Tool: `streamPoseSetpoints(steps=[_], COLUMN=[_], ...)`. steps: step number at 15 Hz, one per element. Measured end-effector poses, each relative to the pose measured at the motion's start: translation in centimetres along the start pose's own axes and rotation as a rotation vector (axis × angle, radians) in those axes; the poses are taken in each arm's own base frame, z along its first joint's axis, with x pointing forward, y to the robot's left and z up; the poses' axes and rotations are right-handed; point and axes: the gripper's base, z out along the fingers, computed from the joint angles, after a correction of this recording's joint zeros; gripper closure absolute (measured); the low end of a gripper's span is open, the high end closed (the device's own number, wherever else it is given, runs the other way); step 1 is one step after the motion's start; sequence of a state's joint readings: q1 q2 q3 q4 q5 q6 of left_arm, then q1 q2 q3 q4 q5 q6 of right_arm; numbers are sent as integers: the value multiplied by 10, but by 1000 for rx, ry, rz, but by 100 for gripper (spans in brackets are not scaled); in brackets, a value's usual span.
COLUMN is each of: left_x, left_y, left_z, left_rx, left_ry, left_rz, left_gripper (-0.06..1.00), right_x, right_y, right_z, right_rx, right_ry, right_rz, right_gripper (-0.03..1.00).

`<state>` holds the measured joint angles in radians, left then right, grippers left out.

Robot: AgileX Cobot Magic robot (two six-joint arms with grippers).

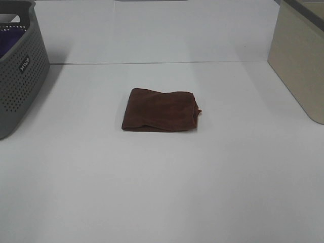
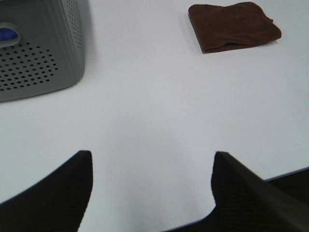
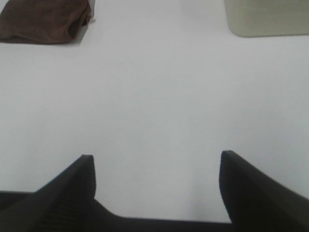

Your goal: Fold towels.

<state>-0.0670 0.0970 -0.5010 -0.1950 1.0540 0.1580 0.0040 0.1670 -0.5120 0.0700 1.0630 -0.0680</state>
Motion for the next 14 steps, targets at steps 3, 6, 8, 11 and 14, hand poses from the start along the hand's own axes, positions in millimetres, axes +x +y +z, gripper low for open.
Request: streamPoseSetpoints(steps=[3,6,8,11,14], left_x=[6,8,8,8,8], left_y=[-2,-3,-3,-3,-3], left_z=[-10,-13,-13,-13,-13], left_rx=[-4,-6,-6,-6,-6], left_ry=[-75,-96,-96,-96,-96], left_rz=[13,17,17,17,17], left_gripper=[28,28,28,28,28], right_x=[11,18,18,18,18], right_y=[2,3,3,3,3], right_z=[-12,-18,-18,-18,-18], right_rx=[0,0,-3,-4,-4], right_ry=[-109,-165,-167,-167,-167], right_rz=[-3,-6,-5,-5,-5], right_gripper=[28,28,28,28,28])
